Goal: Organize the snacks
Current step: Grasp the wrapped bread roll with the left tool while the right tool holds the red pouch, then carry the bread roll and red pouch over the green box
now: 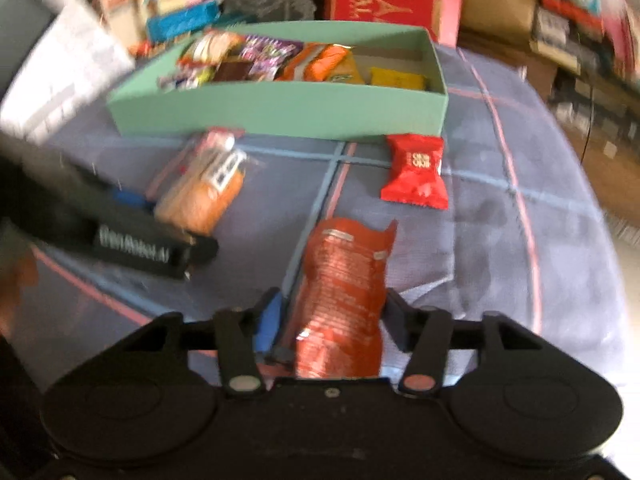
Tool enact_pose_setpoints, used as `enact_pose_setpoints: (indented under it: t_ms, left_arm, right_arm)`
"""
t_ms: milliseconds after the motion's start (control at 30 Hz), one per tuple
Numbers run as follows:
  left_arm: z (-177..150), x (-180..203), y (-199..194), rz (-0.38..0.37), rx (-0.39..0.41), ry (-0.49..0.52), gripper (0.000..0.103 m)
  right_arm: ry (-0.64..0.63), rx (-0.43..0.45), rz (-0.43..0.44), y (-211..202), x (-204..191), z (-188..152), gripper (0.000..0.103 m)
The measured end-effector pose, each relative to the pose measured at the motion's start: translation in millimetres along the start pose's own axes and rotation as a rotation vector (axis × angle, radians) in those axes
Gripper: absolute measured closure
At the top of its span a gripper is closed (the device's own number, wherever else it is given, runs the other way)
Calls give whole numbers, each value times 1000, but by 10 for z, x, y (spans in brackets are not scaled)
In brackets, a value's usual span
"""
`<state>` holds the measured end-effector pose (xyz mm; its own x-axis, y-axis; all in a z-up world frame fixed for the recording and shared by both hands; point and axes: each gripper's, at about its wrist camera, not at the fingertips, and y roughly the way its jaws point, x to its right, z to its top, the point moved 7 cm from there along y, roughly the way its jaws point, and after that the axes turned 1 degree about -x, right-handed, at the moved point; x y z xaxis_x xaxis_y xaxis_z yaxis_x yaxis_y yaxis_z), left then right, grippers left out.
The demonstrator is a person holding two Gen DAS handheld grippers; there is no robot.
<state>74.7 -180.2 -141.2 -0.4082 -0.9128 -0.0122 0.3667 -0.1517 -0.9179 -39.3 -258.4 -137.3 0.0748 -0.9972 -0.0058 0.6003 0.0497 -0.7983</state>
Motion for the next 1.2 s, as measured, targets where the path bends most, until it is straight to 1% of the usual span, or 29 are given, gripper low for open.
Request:
enact_pose_setpoints:
  t_ms: [33, 167, 233, 267, 300, 533, 700, 833, 933, 1067, 1200]
  left_arm:
    - [-3, -2, 0, -2, 3, 0, 47]
    - [-13, -24, -11, -13, 8, -5, 50]
    - [-19, -44, -17, -18, 11, -8, 52]
    - [-20, -46, -21, -18, 12, -6, 56]
    - [-21, -45, -26, -20, 15, -2, 65]
    - [-4, -68, -128, -50, 28, 15, 67]
    - [114, -88, -354, -90, 63, 19, 67]
    - [343, -119, -567, -115, 108, 20, 67]
    - [612, -148, -670, -132, 140, 15, 67]
    - [1074, -200, -710, -100, 191, 33, 67]
    - [1595, -223, -588, -100, 194, 6, 67]
  right_arm:
    - [-20, 7, 5, -7, -34, -5, 66]
    - [3, -1, -1, -26, -46, 11, 68]
    - [36, -9, 20, -46, -33, 30, 68]
    - [52, -11, 29, -57, -23, 45, 68]
    - [61, -9, 34, -72, -15, 70, 68]
    - [105, 22, 62, -189, 60, 275, 68]
    - [134, 55, 74, -341, 143, 456, 68]
    - [187, 81, 94, -421, 281, 665, 68]
    - [233, 102, 111, -428, 423, 890, 68]
    - [274, 124, 127, -364, 651, 1282, 68]
    - [327, 132, 136, -194, 899, 1748, 68]
